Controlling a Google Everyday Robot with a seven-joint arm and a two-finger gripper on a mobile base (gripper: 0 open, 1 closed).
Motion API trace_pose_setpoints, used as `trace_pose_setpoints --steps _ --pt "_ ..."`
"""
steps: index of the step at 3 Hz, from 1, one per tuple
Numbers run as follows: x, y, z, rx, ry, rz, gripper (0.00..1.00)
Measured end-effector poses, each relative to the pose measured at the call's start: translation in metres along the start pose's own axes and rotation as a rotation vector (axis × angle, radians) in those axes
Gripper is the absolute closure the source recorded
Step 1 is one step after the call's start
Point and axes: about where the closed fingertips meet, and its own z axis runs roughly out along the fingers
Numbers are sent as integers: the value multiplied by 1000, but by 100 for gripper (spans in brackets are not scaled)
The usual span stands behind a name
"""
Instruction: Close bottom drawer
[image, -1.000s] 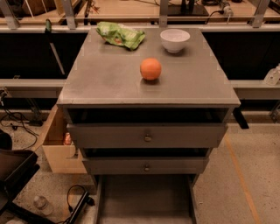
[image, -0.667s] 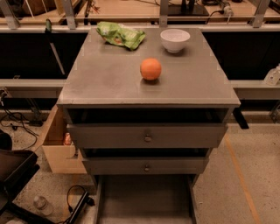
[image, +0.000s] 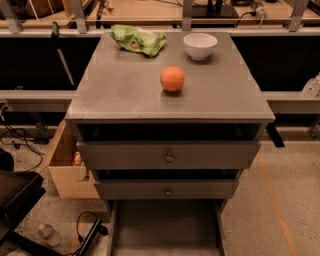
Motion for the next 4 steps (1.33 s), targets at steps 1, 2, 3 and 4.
trace_pose_setpoints --steps 1,2,3,4 --pt "-4 6 0 -8 -7 6 85" --pt "-8 12 1 -18 -14 11 100" --pt "-9 12 1 -19 -14 11 100" --pt "-22 -3 50 -45 6 0 100"
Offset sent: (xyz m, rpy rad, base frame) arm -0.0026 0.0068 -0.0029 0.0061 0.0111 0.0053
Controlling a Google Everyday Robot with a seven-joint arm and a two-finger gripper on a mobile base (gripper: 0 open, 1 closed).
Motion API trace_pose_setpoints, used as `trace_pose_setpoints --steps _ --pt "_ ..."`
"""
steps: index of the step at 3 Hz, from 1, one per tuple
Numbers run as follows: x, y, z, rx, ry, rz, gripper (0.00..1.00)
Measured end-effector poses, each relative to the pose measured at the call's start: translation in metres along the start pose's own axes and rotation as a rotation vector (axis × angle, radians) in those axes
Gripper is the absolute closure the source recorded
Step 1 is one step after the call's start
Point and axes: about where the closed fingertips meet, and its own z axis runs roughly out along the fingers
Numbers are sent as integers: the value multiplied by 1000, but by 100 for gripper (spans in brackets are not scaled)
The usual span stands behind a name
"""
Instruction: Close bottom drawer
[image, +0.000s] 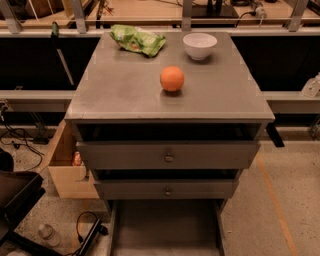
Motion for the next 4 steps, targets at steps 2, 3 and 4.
trace_pose_setpoints --steps 2,3,4 --pt "-20 -14 45 -62 -9 -30 100" --pt "-19 -20 65 -64 -16 -25 100" --pt "-10 -53 96 -54 -1 -24 100"
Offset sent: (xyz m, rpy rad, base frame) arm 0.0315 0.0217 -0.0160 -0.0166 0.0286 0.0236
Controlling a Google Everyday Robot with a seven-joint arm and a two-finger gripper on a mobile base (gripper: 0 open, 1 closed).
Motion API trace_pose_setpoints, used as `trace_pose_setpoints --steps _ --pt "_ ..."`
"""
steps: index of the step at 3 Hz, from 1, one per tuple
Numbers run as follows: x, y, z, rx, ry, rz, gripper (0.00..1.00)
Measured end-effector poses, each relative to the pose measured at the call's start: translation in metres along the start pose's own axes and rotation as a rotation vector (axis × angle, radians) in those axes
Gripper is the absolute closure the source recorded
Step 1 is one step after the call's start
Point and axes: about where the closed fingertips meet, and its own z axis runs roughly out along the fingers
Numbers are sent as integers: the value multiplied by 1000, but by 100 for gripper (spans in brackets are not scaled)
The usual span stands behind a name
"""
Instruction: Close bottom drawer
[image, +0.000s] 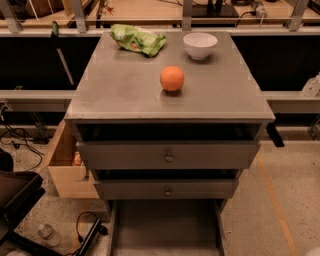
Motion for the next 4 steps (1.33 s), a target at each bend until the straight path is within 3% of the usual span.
trace_pose_setpoints --steps 1,2,3,4 --pt "5 -32 16 16 18 -11 100" --pt "4 -30 16 16 18 -11 100" --pt "0 -70 31 36 15 -26 100" --pt "-1 -66 29 37 15 -26 100"
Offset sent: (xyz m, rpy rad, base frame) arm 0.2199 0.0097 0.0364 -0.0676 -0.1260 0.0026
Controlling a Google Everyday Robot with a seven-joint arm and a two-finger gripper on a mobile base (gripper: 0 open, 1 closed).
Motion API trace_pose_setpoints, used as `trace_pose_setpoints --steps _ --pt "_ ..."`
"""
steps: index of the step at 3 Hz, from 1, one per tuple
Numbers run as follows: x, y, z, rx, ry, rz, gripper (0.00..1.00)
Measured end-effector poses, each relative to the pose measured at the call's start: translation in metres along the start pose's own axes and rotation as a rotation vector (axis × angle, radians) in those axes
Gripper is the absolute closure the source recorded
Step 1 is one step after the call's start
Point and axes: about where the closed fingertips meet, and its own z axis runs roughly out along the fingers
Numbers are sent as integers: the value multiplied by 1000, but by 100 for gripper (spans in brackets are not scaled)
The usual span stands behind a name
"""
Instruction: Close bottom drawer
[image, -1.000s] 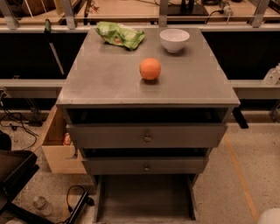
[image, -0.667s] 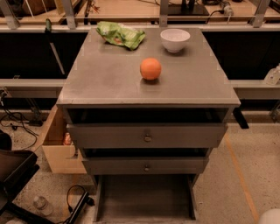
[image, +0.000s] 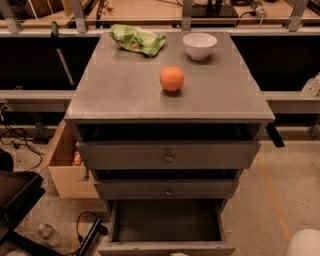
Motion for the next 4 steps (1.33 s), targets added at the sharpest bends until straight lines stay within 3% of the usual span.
trace_pose_setpoints --steps 1,4 --pt "-3 -34 18 29 -9 -12 100" --pt "-3 -34 19 29 -9 -12 100"
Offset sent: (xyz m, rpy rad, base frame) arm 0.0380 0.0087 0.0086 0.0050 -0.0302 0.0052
